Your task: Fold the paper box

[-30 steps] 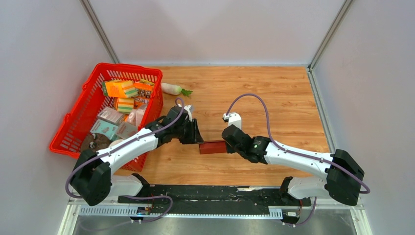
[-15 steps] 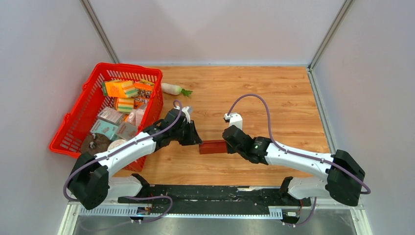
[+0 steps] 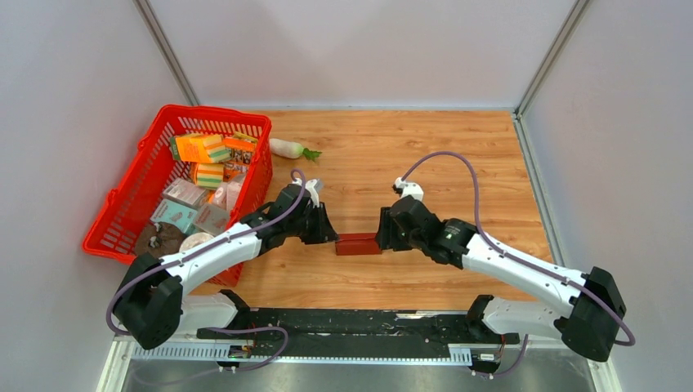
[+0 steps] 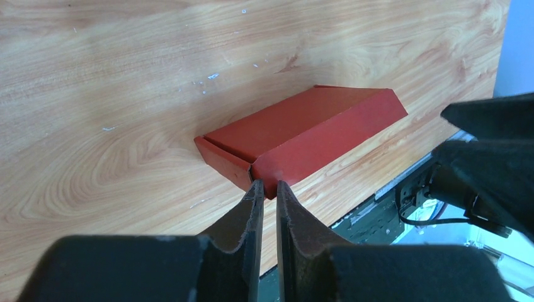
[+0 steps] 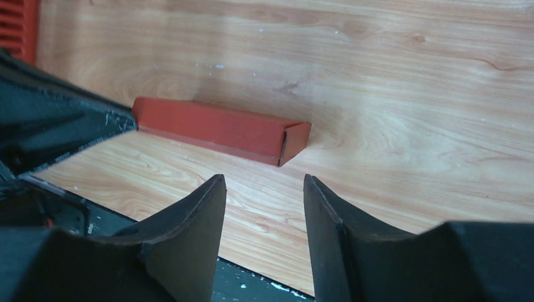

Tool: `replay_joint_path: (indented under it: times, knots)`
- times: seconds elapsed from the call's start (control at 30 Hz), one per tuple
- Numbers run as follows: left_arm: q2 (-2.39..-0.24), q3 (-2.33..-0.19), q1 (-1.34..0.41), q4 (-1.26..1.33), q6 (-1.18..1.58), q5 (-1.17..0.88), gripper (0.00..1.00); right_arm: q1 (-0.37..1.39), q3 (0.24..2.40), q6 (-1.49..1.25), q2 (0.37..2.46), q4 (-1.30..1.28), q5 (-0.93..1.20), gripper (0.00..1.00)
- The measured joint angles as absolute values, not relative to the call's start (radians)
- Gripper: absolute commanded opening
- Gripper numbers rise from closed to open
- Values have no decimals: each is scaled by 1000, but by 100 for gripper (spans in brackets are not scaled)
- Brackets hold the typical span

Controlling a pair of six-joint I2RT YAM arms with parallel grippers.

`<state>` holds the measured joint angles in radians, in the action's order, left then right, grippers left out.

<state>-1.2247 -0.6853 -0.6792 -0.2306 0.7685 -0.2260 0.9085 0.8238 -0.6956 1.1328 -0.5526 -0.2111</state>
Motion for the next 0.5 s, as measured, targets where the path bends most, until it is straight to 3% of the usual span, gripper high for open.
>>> replay_joint_path:
  times: [0.17, 0.37, 0.5]
  knots:
    - [-1224, -682, -680, -222, 768, -226, 18, 795, 824, -712, 1137, -535, -121, 49]
    - [-1224, -682, -680, -220, 768, -226, 18, 762, 819, -704, 1204, -479, -55, 36]
    - [-1223, -680, -680, -218, 768, -226, 18, 760, 780, -702, 1208, -412, -19, 33]
